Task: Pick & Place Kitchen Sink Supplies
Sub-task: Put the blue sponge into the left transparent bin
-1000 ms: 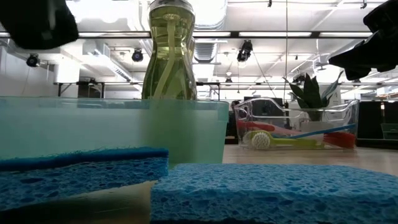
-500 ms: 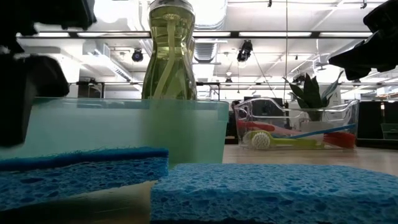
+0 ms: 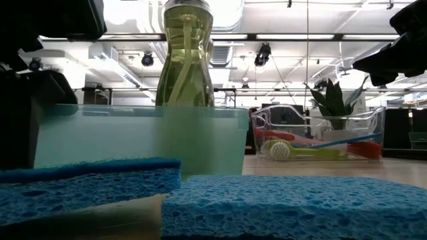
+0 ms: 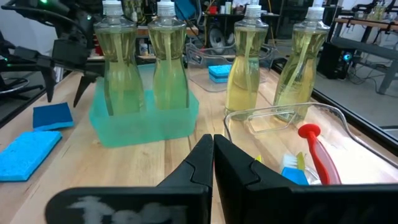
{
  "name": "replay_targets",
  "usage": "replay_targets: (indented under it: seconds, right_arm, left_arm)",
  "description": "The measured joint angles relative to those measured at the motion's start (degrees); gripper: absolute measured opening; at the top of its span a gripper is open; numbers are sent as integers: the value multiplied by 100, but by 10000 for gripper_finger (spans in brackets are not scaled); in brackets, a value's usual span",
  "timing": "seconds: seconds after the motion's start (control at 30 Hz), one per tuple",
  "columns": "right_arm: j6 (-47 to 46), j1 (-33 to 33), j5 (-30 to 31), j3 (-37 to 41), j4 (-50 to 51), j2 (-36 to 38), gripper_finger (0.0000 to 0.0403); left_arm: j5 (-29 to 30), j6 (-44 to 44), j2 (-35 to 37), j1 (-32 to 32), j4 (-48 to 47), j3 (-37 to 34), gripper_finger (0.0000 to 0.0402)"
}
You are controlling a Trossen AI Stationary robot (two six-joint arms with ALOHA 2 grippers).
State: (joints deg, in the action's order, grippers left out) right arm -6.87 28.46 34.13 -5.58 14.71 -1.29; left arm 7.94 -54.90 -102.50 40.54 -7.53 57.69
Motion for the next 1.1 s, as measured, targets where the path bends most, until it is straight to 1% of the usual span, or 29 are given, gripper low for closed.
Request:
replay_targets:
  seconds: [0.13,0.43,0.5,0.63,0.7,0.77,0.83,0.97,1.03,1.1]
  right_arm:
    - [0,1,0,0,-1,1,8]
    - [0,0,0,0,-1,-1,8]
    - [0,1,0,0,-1,0,8]
    - [0,-1,0,0,-1,1,8]
    - [0,-1,-1,0,1,1,8]
    - [0,0,-1,0,-1,1,8]
    - [0,0,0,0,0,-1,8]
    - [0,1,0,0,-1,1,8]
    - [0,1,-1,0,1,1,8]
    - [0,-1,0,0,-1,0,8]
  left_arm:
    - [72,152,35,41,-64,101,213]
    - [186,231,190,122,-967,708,213]
    - [186,242,195,164,-1016,862,213]
    - [199,624,103,321,-1027,1085,213]
    - [340,788,32,453,-1077,1117,213]
    - [571,789,-40,557,-1155,1108,213]
    - [664,807,-106,614,-1136,1099,213]
    - [813,1337,-289,674,-1110,1103,213]
    - [1069,1762,-383,705,-1106,1099,213]
    - [1164,2214,-441,709,-1012,1106,213]
